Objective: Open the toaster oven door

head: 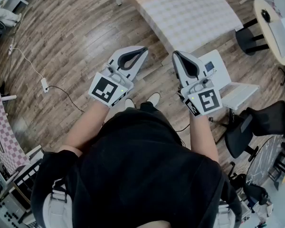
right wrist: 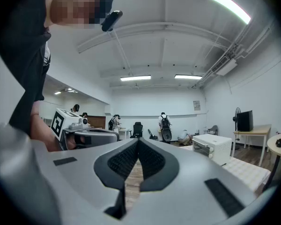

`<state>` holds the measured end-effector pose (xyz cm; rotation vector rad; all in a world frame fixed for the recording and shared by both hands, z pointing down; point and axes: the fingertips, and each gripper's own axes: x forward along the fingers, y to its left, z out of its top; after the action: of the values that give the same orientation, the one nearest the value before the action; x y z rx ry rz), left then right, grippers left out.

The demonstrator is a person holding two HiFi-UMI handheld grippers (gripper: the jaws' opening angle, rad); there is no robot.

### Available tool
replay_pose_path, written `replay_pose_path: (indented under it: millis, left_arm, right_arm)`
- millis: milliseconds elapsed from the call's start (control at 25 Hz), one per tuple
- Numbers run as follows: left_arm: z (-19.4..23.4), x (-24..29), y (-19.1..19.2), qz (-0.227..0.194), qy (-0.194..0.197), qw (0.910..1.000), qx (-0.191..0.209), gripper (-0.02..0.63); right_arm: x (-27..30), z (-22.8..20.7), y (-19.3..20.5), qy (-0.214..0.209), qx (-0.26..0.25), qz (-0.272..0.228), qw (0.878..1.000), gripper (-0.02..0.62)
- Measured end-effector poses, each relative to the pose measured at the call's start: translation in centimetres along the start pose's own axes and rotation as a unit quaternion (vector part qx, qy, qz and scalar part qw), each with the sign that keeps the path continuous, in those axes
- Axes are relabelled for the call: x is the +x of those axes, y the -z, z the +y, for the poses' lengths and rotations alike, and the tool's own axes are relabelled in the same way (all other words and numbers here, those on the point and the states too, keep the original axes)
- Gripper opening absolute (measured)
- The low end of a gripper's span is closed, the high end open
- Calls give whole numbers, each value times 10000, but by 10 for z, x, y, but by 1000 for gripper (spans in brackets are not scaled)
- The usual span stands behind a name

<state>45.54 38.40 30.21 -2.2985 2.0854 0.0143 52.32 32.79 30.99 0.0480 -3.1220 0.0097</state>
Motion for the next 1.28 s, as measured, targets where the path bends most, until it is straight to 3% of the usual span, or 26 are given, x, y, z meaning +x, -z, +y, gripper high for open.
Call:
replay_pose_path:
  millis: [640, 920, 1280]
  left_arm:
    - [-2, 1, -2, -10, 44, 9999, -130, 17]
    - [-1, 8, 1, 27, 45, 10000, -70, 17]
    - [12, 31, 11, 163, -101, 9998, -109, 17]
  right_arm:
    - [-9, -4, 0, 79, 195, -66, 9998, 43]
    - [-5, -18, 6, 180, 282, -51, 9994, 277]
    - [8, -46, 10, 105, 192, -50, 9997, 334]
